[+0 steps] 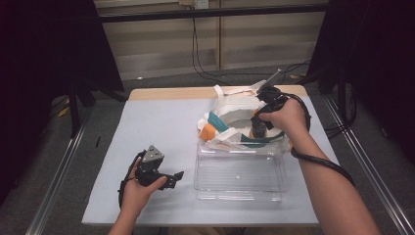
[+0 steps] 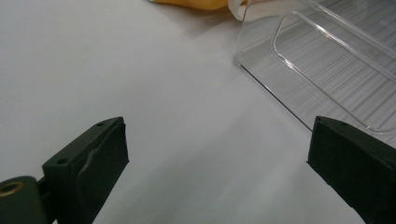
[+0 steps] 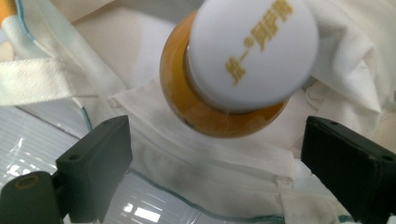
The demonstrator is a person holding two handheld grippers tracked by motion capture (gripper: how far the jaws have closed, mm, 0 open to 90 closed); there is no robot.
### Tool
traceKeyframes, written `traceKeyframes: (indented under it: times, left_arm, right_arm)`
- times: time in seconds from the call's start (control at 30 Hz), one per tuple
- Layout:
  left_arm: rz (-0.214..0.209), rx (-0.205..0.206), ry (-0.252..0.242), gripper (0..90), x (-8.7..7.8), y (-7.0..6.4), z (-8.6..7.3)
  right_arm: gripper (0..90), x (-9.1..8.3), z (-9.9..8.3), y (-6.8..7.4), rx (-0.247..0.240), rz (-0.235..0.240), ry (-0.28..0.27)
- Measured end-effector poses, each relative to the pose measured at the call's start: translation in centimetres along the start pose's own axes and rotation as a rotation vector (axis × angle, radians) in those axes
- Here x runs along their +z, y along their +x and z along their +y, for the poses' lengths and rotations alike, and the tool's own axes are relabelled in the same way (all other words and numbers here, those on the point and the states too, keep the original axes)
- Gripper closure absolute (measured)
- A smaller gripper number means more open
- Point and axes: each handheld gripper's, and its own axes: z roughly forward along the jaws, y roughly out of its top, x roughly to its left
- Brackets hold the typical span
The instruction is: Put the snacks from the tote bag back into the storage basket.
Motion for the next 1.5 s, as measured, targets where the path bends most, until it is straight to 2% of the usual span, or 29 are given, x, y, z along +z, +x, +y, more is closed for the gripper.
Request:
traceKeyframes:
  times: [0.13, 0.23, 0.47, 0.63, 1.0, 1.03, 1.07, 1.1, 1.2, 1.3, 1.5]
  left_arm:
    - [0.002, 0.000, -0.005, 4.7, 0.0, 0.0, 0.0]
    - [-0.001, 0.001, -0.003, 4.7, -0.1, 0.1, 0.0]
    - [0.002, -0.005, -0.002, 4.7, -0.1, 0.1, 0.0]
    - [0.000, 0.000, 0.000, 4.8, -0.1, 0.1, 0.0]
    - [0.006, 0.011, 0.007, 4.8, 0.0, 0.2, 0.0]
    - [0.002, -0.014, -0.011, 4.8, 0.1, 0.1, -0.1]
    - [0.005, -0.012, -0.008, 4.8, 0.1, 0.0, -0.1]
    - [0.005, -0.027, -0.016, 4.8, 0.2, 0.0, -0.1]
    - [0.004, -0.017, -0.006, 4.8, 0.2, 0.0, -0.1]
    - [0.002, -0.019, -0.009, 4.8, 0.2, 0.1, -0.1]
    - [0.003, -0.014, -0.003, 4.8, 0.2, 0.0, -0.1]
  right_arm:
    - [9.7, 0.1, 0.4, 0.1, 0.017, 0.001, -0.005]
    - [11.9, 0.3, 0.7, 0.0, 0.061, 0.006, -0.001]
    - [14.3, 1.0, 1.0, -0.1, 0.113, 0.004, 0.008]
    - [15.4, 1.3, 1.4, 0.0, 0.127, -0.001, 0.006]
    - [18.5, 2.1, 1.8, -0.3, 0.207, 0.003, 0.001]
    - [18.8, 2.2, 1.9, -0.3, 0.219, 0.007, -0.002]
    - [18.8, 2.2, 2.0, -0.3, 0.228, 0.008, -0.006]
    - [18.9, 2.3, 2.0, -0.3, 0.228, 0.004, -0.010]
    - [19.3, 2.4, 2.0, -0.3, 0.228, 0.002, -0.010]
    - [22.0, 2.5, 2.1, -0.1, 0.255, 0.015, -0.010]
    - [22.9, 2.3, 2.3, 0.1, 0.282, -0.004, -0.009]
